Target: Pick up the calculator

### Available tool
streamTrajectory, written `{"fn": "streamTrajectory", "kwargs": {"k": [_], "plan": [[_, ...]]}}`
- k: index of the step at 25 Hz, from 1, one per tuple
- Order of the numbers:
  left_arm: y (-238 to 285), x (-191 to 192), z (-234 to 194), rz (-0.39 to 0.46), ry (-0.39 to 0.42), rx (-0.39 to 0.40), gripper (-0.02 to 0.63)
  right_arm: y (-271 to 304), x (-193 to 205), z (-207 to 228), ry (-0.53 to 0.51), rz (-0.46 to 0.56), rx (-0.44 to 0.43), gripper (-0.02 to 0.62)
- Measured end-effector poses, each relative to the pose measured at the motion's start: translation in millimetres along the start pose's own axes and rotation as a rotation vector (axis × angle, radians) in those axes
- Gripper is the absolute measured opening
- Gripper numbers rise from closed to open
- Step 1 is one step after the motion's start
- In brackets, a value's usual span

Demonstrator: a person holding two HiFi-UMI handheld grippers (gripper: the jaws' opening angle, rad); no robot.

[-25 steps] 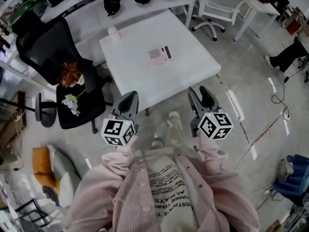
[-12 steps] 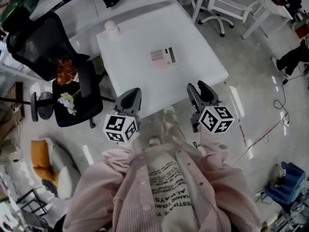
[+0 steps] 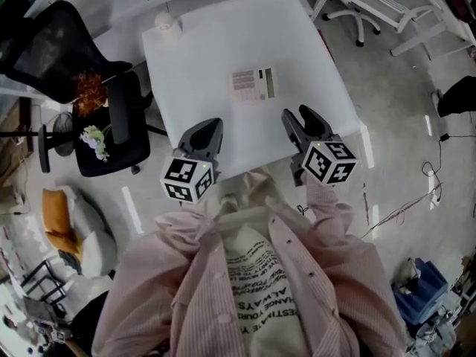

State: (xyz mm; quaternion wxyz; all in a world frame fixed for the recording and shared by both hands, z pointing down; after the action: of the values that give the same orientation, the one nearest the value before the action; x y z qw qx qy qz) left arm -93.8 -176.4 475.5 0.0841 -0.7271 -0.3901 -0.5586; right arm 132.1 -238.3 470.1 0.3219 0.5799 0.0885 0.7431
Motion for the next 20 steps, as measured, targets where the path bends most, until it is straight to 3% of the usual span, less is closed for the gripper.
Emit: {"fn": "streamTrajectory", "kwargs": {"k": [13,20], "plan": [[64,26,-61,-0.042,-0.153,-0.134,0.002,120,6,34,0.026,-0.178,-0.065,0.189],[77,39,-72,-0.039,-0.205,-0.189,0.002,154,22,42,0.017,-0.252,-0.096,0.189]]}}
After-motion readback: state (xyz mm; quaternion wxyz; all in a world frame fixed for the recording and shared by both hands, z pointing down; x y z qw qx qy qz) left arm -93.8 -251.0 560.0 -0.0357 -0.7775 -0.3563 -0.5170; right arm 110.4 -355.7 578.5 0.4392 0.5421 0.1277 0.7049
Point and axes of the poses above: the fingertips, and each gripper's own axes: y forward along the fingers, z to its right, x out of its underside, the point moved 5 cm from there along -y, backward along the fingers, and after that the axes turned 15 degrees about x, right-handed, at the moved point
